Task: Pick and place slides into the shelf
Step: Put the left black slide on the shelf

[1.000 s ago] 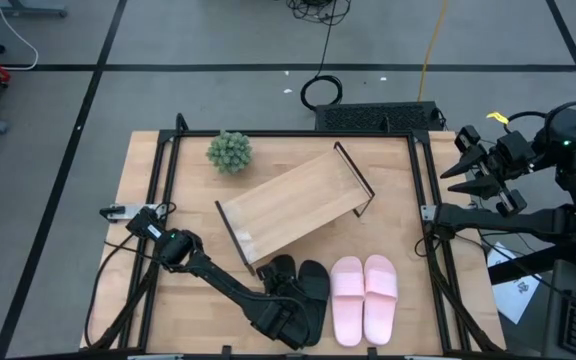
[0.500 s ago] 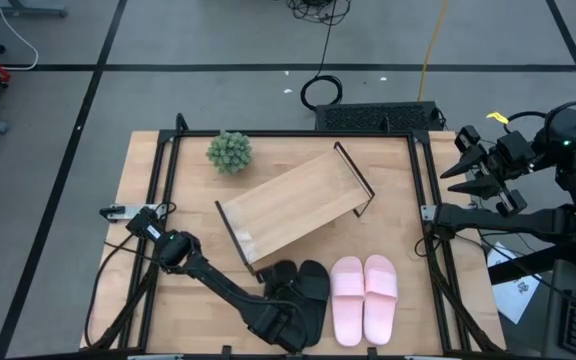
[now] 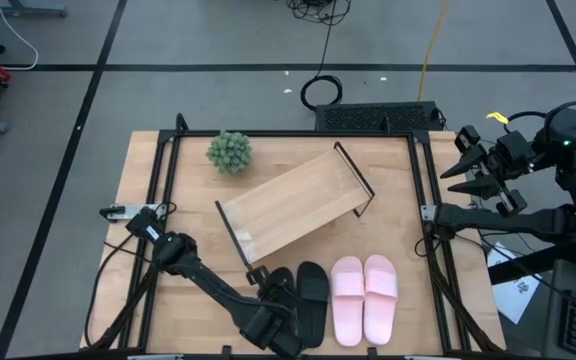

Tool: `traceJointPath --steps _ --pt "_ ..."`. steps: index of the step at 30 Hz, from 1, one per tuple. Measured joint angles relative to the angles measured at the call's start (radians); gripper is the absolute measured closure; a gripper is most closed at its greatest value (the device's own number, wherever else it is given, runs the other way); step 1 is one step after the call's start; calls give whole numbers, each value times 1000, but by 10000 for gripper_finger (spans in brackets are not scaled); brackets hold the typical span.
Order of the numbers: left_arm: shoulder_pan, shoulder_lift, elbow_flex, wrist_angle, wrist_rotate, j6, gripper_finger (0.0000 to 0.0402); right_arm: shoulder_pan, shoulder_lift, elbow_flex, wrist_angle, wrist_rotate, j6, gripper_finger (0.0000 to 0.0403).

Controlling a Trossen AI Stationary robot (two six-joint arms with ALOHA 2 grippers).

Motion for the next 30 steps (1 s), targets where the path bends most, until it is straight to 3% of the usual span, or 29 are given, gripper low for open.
traceJointPath --steps 9,18,30 --pt "-7 3 1 6 45 -59 401 0 0 0 0 0 0 292" --pt "-17 -99 4 125 30 -108 401 0 0 0 1 2 1 292" --pt "25 -330 4 305 -287 -35 401 0 0 0 2 4 27 292"
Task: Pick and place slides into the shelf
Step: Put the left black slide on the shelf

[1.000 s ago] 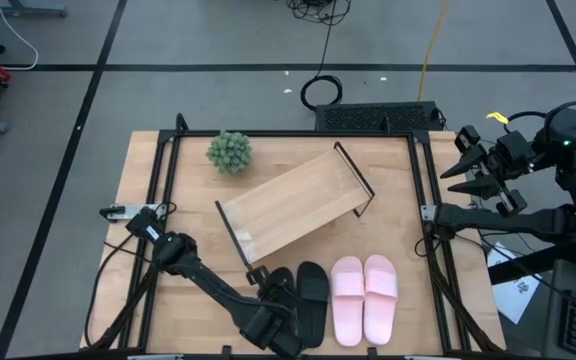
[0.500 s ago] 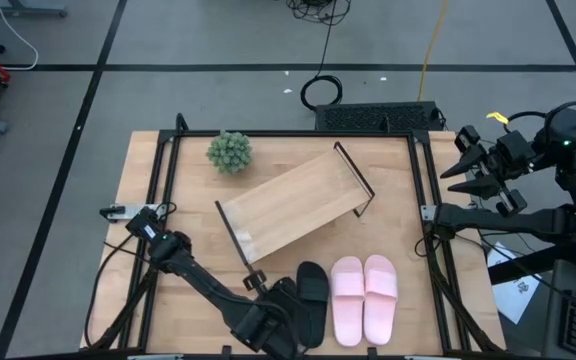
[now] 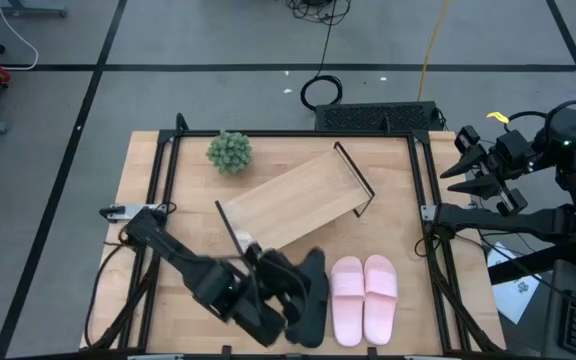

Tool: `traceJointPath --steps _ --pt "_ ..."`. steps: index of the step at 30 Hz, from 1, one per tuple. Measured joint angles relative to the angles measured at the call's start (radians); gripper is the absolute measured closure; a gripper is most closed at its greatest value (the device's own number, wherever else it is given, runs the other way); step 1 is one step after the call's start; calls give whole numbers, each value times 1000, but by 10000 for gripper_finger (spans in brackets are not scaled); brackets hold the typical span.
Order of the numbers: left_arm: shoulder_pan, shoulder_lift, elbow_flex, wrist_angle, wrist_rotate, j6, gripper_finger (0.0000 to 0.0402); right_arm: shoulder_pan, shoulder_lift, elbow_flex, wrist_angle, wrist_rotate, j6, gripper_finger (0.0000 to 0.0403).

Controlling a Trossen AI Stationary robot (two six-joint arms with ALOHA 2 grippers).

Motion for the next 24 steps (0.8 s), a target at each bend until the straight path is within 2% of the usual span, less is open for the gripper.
traceJointPath --steps 8,13,18,24 --pt "63 -137 2 -65 -141 98 402 0 0 0 0 0 11 292" --pt "142 -162 0 -108 -115 101 402 0 0 0 0 2 1 292" --pt "195 -213 -1 12 -106 236 402 0 0 0 0 2 0 292" --pt "185 -335 -1 56 -276 372 402 0 0 0 0 2 0 292"
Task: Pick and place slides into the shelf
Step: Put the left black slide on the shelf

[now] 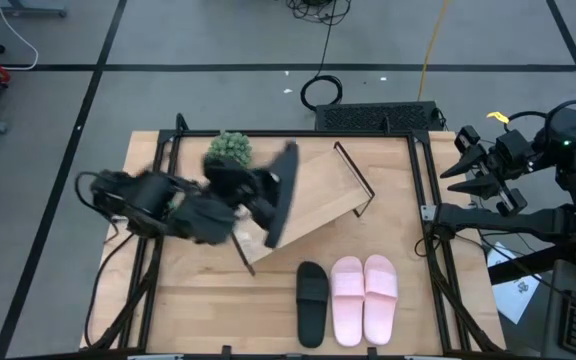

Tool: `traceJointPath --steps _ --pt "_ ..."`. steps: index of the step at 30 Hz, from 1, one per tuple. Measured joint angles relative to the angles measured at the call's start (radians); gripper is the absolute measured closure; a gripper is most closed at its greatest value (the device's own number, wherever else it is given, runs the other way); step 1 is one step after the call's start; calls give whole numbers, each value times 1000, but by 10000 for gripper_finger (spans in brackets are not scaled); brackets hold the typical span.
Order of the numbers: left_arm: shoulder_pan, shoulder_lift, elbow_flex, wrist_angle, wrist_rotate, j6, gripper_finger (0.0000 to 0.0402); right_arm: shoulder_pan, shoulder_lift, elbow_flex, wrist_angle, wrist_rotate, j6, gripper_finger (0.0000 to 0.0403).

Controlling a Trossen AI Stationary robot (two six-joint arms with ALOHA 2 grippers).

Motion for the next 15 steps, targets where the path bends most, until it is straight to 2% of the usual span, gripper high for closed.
traceJointPath --steps 4,7,10,12,15 --pt "-18 -71 1 32 -109 101 402 0 0 0 0 29 10 292" --pt "-14 -99 1 38 -145 198 402 0 0 0 0 83 13 292" --pt "7 -100 1 5 -146 258 402 0 0 0 0 158 18 292" --pt "27 -97 1 -87 -124 266 402 0 0 0 0 204 19 292" --pt "86 -80 1 -273 -51 165 402 0 0 0 0 253 20 292"
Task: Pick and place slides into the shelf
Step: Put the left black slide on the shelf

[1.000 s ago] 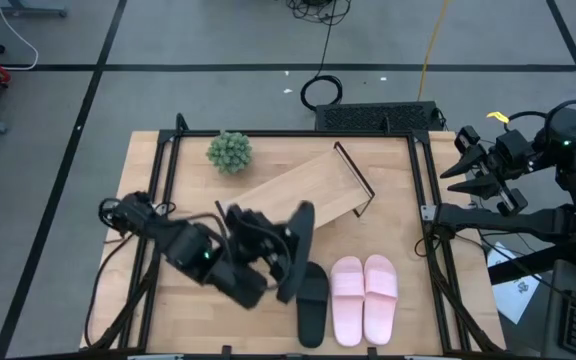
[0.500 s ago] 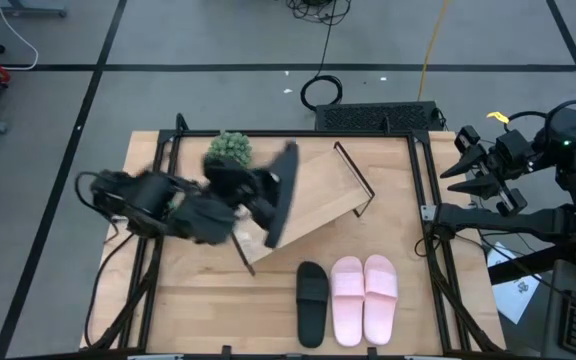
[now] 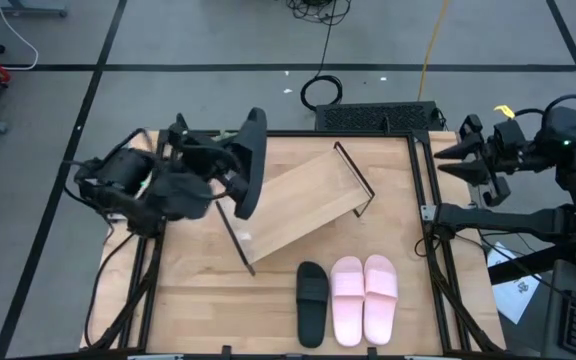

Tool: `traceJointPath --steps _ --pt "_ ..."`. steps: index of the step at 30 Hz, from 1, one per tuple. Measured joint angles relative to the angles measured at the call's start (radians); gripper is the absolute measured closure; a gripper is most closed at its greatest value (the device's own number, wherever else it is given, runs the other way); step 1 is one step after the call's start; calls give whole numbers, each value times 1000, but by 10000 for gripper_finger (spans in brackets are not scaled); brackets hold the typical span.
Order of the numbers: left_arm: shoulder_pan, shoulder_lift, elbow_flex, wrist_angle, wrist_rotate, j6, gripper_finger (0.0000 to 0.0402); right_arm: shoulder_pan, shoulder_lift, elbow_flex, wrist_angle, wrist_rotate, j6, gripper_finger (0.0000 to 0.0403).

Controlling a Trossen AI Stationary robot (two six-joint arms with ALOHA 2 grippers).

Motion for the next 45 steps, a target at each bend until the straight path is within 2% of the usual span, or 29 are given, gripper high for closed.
traceJointPath --steps 2,3,8,12,15,20,25,32,38,45 --pt "38 11 -5 -111 76 -90 402 0 0 0 0 29 12 292" --pt "67 21 -17 -93 115 -72 402 0 0 0 0 39 20 292" --pt "187 40 -11 -90 159 155 402 0 0 0 0 89 52 292" --pt "289 40 -12 -93 254 142 402 0 0 0 0 90 61 292" --pt "319 52 -28 -91 315 74 401 0 0 0 0 90 55 292" --pt "293 56 -133 -90 311 -37 401 0 0 0 -1 90 33 292" --pt "236 84 -268 -92 391 -217 401 0 0 0 -1 90 19 292" --pt "123 118 -303 -91 458 -439 401 0 0 0 -1 90 -43 292" --pt "66 137 -301 -92 459 -455 401 0 0 0 -1 90 -59 292" --pt "71 150 -318 -88 487 -414 401 0 0 0 -27 87 -57 292"
